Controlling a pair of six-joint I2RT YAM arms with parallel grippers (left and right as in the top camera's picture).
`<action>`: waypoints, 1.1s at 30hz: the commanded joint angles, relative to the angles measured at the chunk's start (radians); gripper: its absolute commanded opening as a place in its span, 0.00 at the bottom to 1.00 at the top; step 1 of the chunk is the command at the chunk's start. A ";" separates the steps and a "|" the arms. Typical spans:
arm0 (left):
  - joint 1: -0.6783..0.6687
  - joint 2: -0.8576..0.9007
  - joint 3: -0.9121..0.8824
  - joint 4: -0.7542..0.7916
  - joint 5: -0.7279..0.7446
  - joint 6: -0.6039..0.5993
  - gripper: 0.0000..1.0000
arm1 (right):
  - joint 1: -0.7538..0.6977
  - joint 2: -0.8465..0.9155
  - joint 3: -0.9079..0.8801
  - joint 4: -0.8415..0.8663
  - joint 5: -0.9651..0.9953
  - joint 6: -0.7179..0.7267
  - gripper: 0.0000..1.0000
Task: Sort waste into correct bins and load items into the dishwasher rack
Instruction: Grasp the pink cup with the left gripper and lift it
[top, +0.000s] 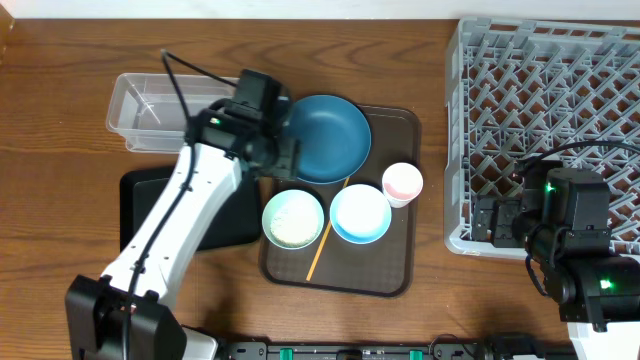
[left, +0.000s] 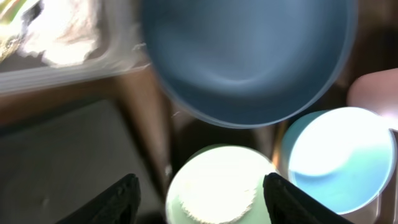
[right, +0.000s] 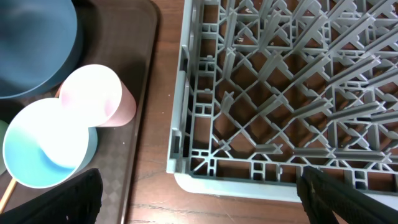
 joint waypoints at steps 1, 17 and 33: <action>-0.060 -0.009 0.012 0.045 0.017 -0.035 0.67 | 0.008 0.000 0.007 0.001 -0.001 -0.005 0.99; -0.321 0.163 0.006 0.345 0.088 -0.035 0.67 | 0.008 0.000 0.006 -0.010 -0.001 -0.005 0.99; -0.393 0.301 0.007 0.414 0.087 -0.035 0.22 | 0.008 0.000 0.006 -0.024 0.000 -0.006 0.99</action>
